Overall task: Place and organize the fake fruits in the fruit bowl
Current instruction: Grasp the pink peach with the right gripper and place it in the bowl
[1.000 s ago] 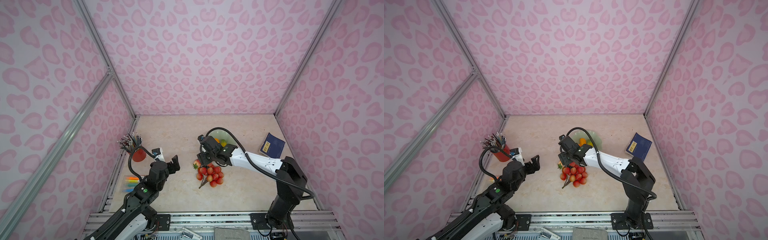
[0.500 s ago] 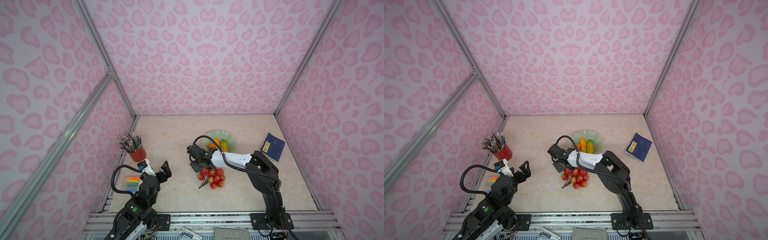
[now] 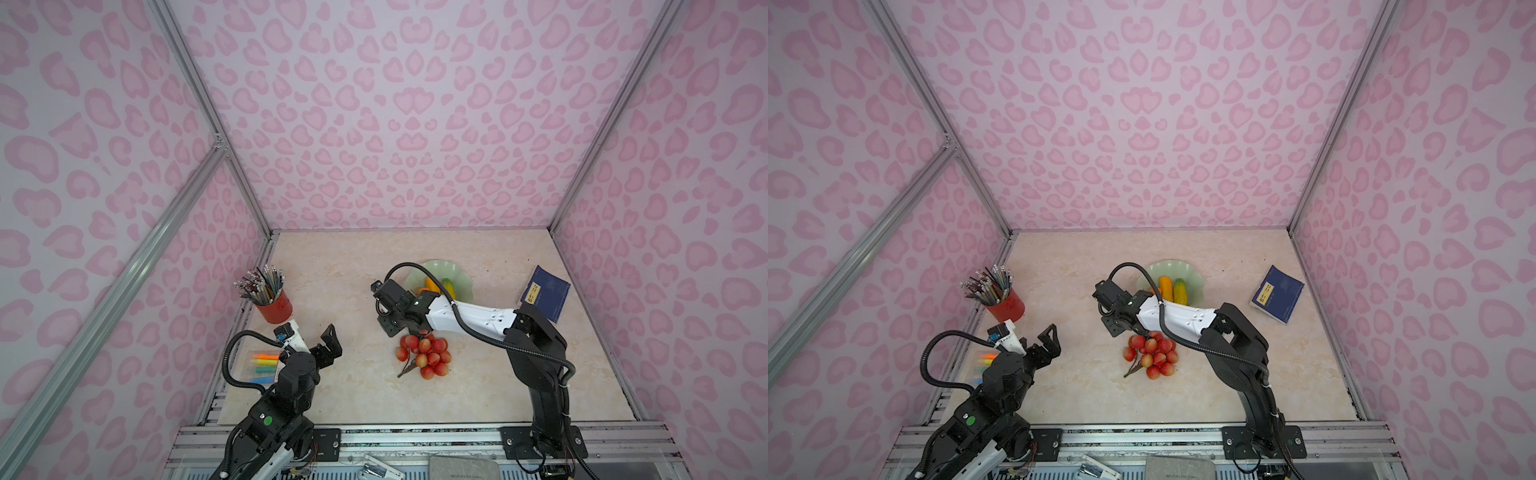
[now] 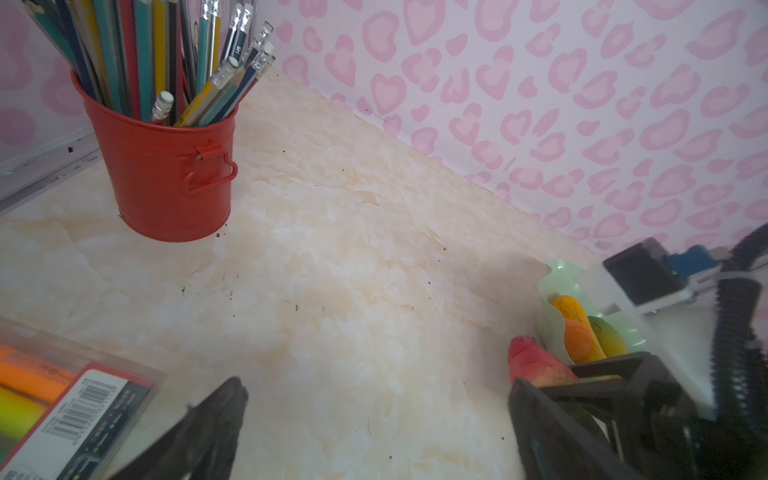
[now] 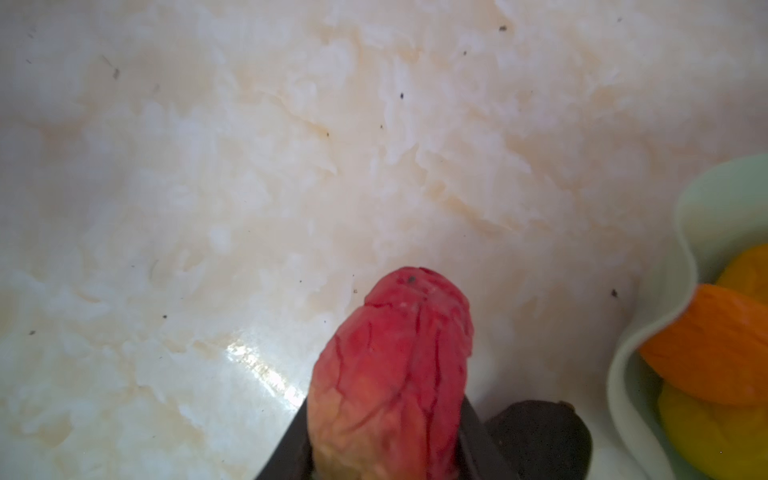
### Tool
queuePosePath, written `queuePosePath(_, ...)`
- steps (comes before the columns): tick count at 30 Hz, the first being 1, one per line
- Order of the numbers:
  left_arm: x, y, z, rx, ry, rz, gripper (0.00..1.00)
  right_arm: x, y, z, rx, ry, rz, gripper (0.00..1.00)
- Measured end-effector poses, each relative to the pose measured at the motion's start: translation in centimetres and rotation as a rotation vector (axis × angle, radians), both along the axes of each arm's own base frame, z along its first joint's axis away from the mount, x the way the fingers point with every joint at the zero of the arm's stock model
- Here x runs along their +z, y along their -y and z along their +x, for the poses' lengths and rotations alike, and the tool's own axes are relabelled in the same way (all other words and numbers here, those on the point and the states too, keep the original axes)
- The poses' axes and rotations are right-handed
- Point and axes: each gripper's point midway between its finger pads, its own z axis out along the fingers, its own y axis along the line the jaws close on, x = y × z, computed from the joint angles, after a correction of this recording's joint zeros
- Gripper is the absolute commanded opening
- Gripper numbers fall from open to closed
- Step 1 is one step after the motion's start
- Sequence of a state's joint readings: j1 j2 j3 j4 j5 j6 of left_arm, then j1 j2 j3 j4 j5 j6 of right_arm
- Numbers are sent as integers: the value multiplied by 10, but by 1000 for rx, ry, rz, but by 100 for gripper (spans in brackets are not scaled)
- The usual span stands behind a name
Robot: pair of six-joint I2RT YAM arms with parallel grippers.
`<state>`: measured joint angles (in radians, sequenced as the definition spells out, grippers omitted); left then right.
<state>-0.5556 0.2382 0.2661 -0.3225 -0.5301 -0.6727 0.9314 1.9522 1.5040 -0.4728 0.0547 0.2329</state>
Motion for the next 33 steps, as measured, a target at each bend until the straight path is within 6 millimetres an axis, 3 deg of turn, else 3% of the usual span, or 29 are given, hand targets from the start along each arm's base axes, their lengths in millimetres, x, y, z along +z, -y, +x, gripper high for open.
queuePosePath(3,-2,1,0,-6,-7,1,100,41,24,25,-79,85,60,32)
queuePosePath(5,-4,3,1,-14,-20,6,100,50,54,41,-151,116,56,32)
queuePosePath(11,-13,10,2,-38,-61,7,100,43,154,74,-374,118,-5,32)
queuePosePath(17,-23,17,6,-61,-111,23,100,22,215,79,-491,76,-42,34)
queuePosePath(20,-24,21,10,-70,-124,26,99,12,227,83,-517,65,-52,35)
queuePosePath(24,-27,28,16,-89,-149,31,99,-7,227,87,-505,33,-73,39)
queuePosePath(29,-32,41,22,-131,-188,31,100,-20,226,91,-501,18,-91,59)
queuePosePath(33,-30,53,29,-172,-209,25,100,-10,225,91,-502,38,-73,69)
